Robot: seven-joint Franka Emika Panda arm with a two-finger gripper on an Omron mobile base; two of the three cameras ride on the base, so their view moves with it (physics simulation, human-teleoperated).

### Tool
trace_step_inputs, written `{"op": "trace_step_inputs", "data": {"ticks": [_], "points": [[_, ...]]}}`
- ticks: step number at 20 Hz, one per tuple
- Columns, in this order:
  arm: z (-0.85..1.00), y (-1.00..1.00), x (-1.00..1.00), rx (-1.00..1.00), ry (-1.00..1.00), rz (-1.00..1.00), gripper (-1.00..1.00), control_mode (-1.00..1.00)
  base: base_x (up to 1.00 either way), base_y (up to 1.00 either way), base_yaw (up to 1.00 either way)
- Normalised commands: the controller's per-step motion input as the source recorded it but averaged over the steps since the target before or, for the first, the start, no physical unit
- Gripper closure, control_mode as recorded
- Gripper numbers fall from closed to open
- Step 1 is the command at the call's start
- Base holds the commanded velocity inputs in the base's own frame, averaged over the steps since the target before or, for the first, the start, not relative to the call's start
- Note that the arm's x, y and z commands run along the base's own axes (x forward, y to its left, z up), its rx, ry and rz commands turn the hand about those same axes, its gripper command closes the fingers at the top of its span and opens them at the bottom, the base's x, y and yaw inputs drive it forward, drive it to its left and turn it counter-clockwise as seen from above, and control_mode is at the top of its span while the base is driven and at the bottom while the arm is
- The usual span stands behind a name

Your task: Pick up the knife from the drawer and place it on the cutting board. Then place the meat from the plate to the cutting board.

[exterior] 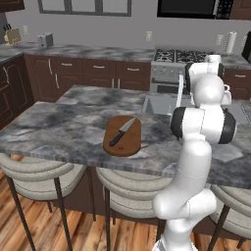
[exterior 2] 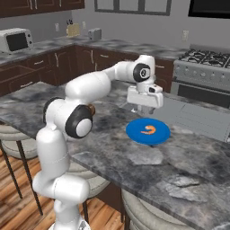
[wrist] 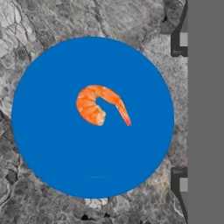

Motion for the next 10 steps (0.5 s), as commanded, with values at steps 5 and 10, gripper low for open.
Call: {"op": "trace_step_inputs", "data": {"ticks": [5,10], "points": [[-0.26,-0.28,0.0,0.0,0.0,-0.02,-1.0,-1.0,0.0,0.0,0.0],[-0.24,-0.22,0.0,0.0,0.0,-0.06,-1.0,-1.0,0.0,0.0,0.0]]}}
